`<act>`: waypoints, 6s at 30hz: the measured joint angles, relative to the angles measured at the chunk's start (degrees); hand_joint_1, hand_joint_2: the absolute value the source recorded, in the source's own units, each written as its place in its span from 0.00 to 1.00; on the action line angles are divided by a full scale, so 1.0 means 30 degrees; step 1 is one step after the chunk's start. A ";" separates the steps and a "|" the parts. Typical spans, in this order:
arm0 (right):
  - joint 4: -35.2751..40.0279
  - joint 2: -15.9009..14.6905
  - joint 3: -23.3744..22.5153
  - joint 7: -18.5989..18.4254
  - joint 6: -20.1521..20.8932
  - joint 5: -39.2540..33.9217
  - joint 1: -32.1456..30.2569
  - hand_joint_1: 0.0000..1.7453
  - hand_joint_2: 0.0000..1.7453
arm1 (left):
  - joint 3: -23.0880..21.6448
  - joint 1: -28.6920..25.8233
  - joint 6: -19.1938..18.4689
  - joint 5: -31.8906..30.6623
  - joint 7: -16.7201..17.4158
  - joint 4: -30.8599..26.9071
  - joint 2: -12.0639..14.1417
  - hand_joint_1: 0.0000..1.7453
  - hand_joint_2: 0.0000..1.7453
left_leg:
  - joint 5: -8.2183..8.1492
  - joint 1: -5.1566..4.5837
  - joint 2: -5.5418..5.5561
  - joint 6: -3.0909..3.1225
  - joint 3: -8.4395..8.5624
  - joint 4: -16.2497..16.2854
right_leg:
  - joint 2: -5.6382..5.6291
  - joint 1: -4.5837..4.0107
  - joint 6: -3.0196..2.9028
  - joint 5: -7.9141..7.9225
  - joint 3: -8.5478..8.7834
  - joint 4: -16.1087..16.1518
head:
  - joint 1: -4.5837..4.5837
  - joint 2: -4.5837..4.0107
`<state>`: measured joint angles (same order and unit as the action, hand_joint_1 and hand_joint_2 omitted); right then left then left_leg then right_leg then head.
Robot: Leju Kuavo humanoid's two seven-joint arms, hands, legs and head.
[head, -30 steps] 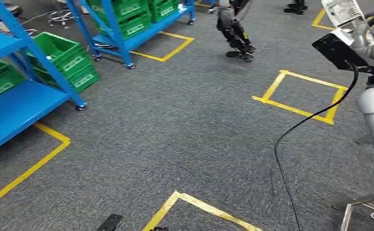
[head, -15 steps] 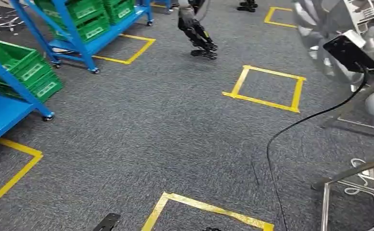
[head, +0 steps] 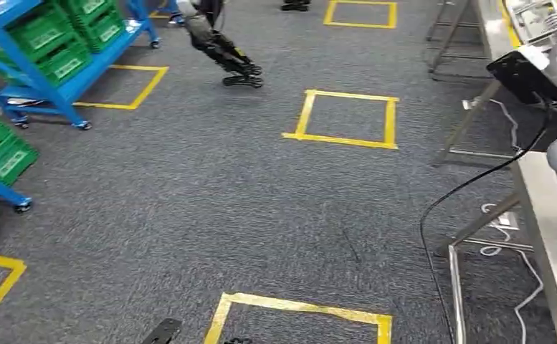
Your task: Take the parts from the cabinet and place them on the table.
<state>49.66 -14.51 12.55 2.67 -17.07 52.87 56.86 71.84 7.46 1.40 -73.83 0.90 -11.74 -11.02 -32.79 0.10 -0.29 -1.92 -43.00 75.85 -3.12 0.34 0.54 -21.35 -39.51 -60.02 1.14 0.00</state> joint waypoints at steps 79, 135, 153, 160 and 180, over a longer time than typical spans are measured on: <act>-0.0313 0.0634 -0.0189 0.0291 -0.0102 -0.0415 -0.0182 1.00 1.00 | 0.0022 -0.0051 -0.0116 0.0605 0.0066 0.0000 0.0182 0.00 1.00 | 0.2474 0.0142 -0.0944 0.0728 0.2800 -0.5932 | 0.1429 0.0172 0.1165 -0.0381 -0.0770 -0.1628 | 0.0145 0.0000; -0.1202 0.2266 0.0532 0.0167 -0.0590 0.0087 -0.0879 1.00 1.00 | 0.0029 -0.0090 -0.0218 0.0998 0.0182 0.0000 0.0117 0.00 1.00 | 0.2673 0.0312 0.0196 0.0825 0.2664 -0.5963 | 0.0828 0.0131 0.1273 -0.2311 -0.2099 -0.4142 | 0.0087 0.0000; -0.1355 0.3046 0.1064 0.0167 -0.1377 0.1596 -0.1213 1.00 1.00 | 0.0022 0.0062 -0.0394 0.1005 -0.0007 0.0000 0.0313 0.00 1.00 | 0.0033 0.0146 -0.0057 -0.0116 0.0194 -0.0329 | 0.0296 0.0173 0.0280 -0.0291 0.0464 0.0281 | -0.0080 0.0000; -0.1508 0.3315 0.1406 0.0138 -0.1588 0.1821 -0.1021 1.00 1.00 | 0.0007 0.0212 -0.0401 0.0998 -0.0007 0.0000 0.0444 0.00 1.00 | 0.2650 0.0255 0.0406 0.0057 0.2385 -0.5746 | -0.0284 0.0091 0.0486 -0.0243 0.0246 0.0169 | -0.0168 0.0000; -0.1785 0.4905 0.2721 0.1302 0.0087 0.3158 -0.0771 1.00 1.00 | -0.0182 0.0267 -0.0532 0.0998 0.0160 0.0000 0.0495 0.00 1.00 | 0.2812 0.0220 0.0423 0.0360 0.2298 -0.5787 | -0.0246 0.0107 0.0871 0.0067 0.0324 0.0534 | -0.0131 0.0000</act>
<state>44.30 0.20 20.71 6.57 -16.81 62.35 54.54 71.30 8.26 -0.20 -70.84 1.37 -11.74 -9.53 -24.35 0.76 0.98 -0.84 -36.10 58.48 -3.86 0.66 3.16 -21.15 -38.54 -58.42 0.74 0.00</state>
